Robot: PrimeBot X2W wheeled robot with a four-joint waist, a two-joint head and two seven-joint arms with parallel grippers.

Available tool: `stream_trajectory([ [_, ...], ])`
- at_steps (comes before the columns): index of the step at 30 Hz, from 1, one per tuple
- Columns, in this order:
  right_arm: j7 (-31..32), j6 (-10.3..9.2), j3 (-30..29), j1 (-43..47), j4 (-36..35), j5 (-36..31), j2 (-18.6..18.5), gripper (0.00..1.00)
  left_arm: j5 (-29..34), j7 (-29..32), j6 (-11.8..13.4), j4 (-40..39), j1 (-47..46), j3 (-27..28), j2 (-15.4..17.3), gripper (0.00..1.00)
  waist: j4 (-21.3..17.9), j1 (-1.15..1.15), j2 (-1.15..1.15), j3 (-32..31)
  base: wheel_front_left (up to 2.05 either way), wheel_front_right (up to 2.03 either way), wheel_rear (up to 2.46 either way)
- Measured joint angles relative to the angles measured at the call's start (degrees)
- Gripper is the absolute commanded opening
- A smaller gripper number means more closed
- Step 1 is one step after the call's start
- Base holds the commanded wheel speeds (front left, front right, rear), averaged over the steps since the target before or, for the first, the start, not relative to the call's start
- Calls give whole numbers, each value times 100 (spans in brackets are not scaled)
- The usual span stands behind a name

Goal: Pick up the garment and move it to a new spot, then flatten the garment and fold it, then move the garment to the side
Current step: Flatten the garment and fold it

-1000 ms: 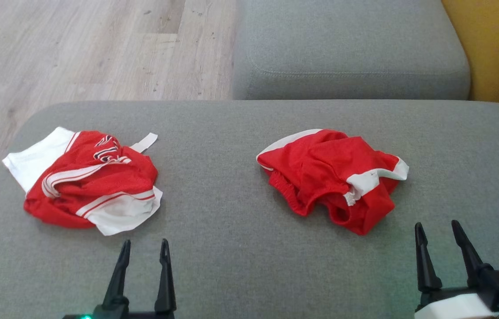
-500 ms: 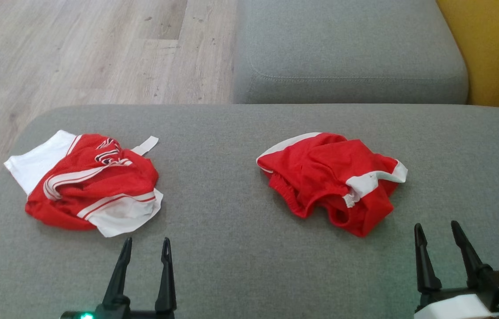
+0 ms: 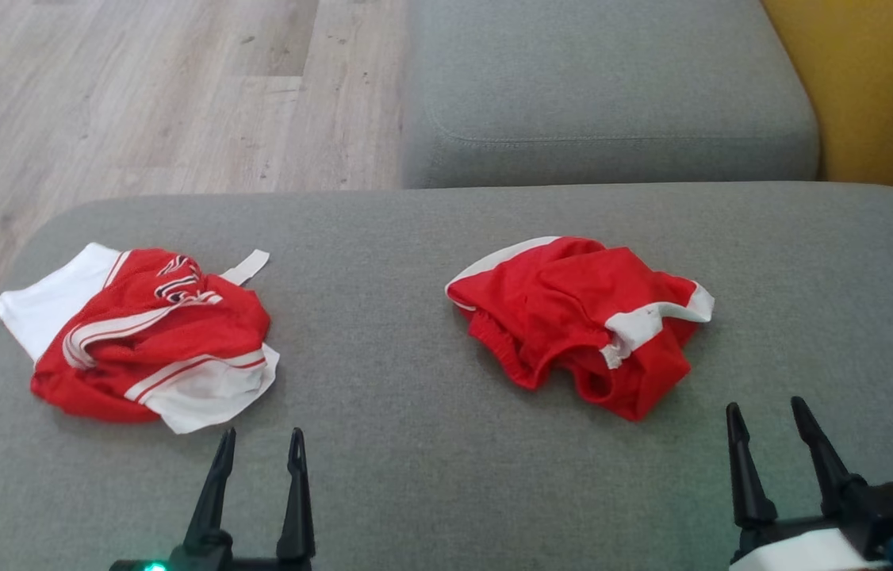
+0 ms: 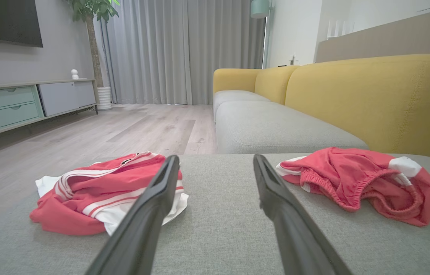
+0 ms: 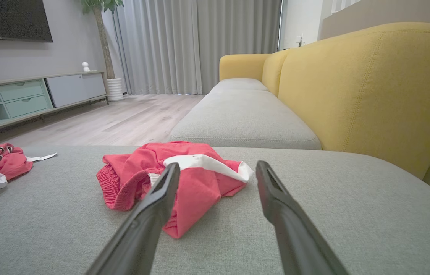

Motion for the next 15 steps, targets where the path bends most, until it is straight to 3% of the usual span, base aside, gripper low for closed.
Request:
stream_trajectory([
  [8, 0, 0, 105, 7, -3, 4, 0, 100, -156, 0, -29, 64, -1, -81, -2, 100, -153, 0, 0, 22, 0, 0, 0],
  [15, 0, 0, 188, -8, -31, -7, -1, 100, -875, 0, -544, 705, -392, -777, -2, 100, -420, 0, 0, 169, 0, 0, 0],
])
